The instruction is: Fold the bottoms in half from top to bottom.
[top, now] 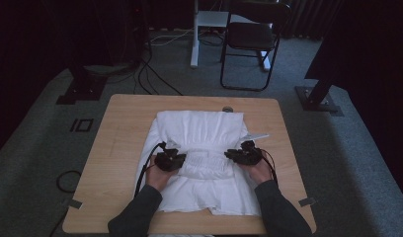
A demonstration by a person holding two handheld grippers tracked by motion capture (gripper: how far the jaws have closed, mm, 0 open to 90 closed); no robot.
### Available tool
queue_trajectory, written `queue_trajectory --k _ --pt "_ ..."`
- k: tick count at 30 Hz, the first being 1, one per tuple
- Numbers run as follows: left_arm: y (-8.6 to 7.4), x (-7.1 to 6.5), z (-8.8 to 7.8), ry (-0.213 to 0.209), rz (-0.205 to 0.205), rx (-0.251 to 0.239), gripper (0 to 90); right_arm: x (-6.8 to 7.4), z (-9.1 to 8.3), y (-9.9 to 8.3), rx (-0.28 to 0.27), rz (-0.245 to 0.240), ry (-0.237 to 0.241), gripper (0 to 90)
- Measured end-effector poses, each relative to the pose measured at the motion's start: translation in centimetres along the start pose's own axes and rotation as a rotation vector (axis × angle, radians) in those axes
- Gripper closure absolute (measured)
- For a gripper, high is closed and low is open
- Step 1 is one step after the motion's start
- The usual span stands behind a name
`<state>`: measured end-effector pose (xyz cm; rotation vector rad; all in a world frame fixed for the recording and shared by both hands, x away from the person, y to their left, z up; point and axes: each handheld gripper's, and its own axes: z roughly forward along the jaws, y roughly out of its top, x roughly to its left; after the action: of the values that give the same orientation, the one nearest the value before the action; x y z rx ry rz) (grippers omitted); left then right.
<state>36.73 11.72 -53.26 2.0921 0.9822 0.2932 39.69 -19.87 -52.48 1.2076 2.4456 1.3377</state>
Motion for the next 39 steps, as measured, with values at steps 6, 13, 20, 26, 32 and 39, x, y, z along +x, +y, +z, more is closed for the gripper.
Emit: queue_trajectory --k 6,13,20,26,32,39 --pt "-2.0 -1.7 -1.3 -0.033 0.097 0.018 74.9 2.2 -2.1 -1.2 -0.013 -0.077 0.1 68.0" --pt "-2.2 -2.5 -1.9 -0.045 0.112 0.019 71.7 3.9 -1.3 0.4 -0.041 -0.098 0.06 67.8" --pt "-4.1 -3.2 -2.3 -0.038 0.133 0.05 71.5 7.4 1.2 -3.6 0.088 -0.158 0.111 73.1" --pt "-5.2 -3.4 -2.7 -0.069 0.113 0.062 70.6 8.4 1.3 -5.6 0.141 -0.229 0.078 73.6" --pt "-3.1 -2.2 -3.5 -0.01 0.123 -0.007 60.2 7.3 0.1 -3.8 0.069 -0.216 0.068 53.5" --pt "2.0 2.2 -2.3 0.078 0.067 -0.133 51.6 2.1 -0.1 1.2 -0.059 -0.144 -0.116 48.3"
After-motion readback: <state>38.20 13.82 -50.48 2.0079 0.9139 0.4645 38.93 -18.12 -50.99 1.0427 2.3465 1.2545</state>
